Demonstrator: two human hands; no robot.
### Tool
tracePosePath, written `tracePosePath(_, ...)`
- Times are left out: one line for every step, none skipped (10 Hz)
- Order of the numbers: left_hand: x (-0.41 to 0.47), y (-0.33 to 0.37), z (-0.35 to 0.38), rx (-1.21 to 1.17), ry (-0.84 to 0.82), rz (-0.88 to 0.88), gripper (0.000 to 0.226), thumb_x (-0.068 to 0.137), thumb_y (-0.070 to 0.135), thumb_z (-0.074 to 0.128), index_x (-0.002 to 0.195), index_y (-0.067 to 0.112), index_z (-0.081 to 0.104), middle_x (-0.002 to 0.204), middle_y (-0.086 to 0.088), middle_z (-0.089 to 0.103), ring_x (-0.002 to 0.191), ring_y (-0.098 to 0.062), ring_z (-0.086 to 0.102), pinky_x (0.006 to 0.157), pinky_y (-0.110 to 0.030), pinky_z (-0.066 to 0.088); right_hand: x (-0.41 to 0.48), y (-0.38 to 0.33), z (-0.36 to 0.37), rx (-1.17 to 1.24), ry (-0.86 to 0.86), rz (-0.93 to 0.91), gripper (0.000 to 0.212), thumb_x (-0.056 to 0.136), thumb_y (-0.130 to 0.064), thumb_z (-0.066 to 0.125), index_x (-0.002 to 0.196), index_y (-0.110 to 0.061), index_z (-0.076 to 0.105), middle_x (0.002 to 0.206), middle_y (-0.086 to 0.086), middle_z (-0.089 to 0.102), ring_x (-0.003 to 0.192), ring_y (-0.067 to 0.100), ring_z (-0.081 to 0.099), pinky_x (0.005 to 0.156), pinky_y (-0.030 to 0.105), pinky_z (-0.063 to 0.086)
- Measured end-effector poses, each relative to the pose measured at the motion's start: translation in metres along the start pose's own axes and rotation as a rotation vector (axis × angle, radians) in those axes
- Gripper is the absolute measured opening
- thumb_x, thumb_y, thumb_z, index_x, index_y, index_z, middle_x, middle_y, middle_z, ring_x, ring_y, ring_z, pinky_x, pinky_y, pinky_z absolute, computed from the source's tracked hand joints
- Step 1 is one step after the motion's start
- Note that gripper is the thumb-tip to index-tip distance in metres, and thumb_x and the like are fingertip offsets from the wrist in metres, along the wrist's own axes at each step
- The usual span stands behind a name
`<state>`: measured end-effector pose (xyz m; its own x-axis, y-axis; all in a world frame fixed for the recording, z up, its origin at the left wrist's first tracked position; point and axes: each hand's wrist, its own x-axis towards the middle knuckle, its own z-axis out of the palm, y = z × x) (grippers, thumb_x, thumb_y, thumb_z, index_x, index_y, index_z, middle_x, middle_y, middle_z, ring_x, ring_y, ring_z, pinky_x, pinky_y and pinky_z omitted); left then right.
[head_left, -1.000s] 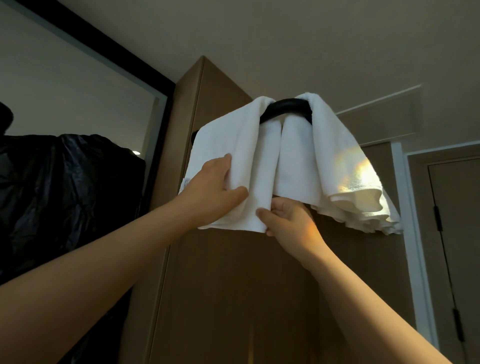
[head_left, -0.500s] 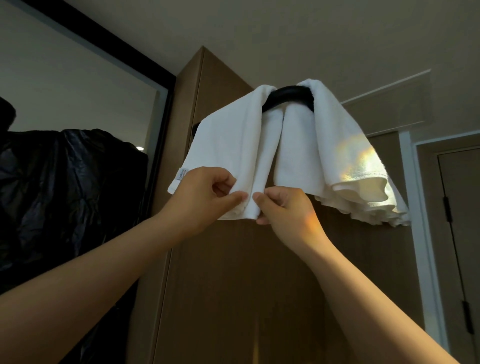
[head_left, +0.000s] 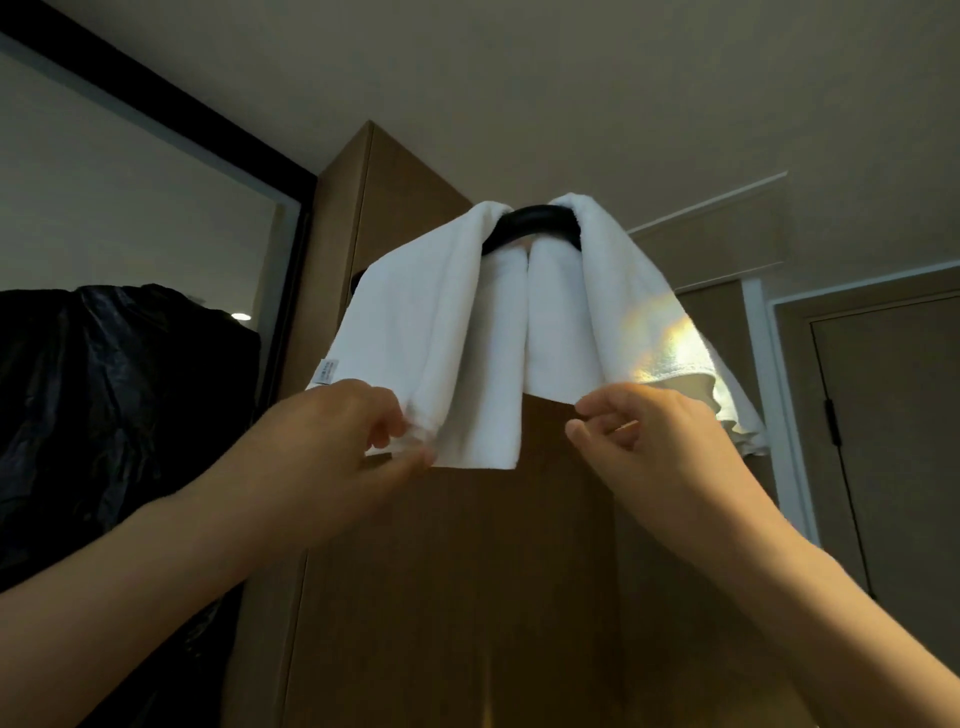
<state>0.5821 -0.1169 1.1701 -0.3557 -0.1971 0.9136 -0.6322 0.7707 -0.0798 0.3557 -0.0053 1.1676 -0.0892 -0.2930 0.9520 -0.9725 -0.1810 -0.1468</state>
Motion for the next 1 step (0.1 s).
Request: tracePosePath(-0.0015, 0.0128, -0.0034, -0.11, 0.059, 0.021, 0.017, 0.084, 0.047, 0.061, 0.085, 0.03, 0.062, 0.082, 0.016, 0.057, 0.076, 0.0, 0.057, 0.068, -0.015, 0.047, -0.0135, -0.0012, -0.025, 0.023, 0.062, -0.044, 0.027, 0.088, -0.034, 0.063, 0.11, -0.022, 0.071, 0.087, -0.015, 0.066, 0.078, -0.002, 0.064, 0.069, 0.012, 0.053)
